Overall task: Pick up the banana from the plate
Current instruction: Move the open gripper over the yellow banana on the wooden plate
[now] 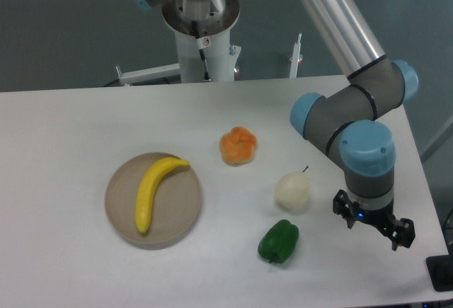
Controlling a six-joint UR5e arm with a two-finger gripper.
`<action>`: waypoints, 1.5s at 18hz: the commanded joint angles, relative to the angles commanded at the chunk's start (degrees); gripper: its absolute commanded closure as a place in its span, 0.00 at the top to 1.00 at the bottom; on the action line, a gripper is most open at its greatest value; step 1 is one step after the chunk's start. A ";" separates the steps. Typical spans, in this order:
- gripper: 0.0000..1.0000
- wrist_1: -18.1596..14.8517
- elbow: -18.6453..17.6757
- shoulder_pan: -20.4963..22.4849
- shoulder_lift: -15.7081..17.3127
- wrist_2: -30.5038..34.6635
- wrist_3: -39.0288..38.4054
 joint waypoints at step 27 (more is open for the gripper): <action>1.00 -14.75 -11.33 -8.78 17.93 -5.70 -35.31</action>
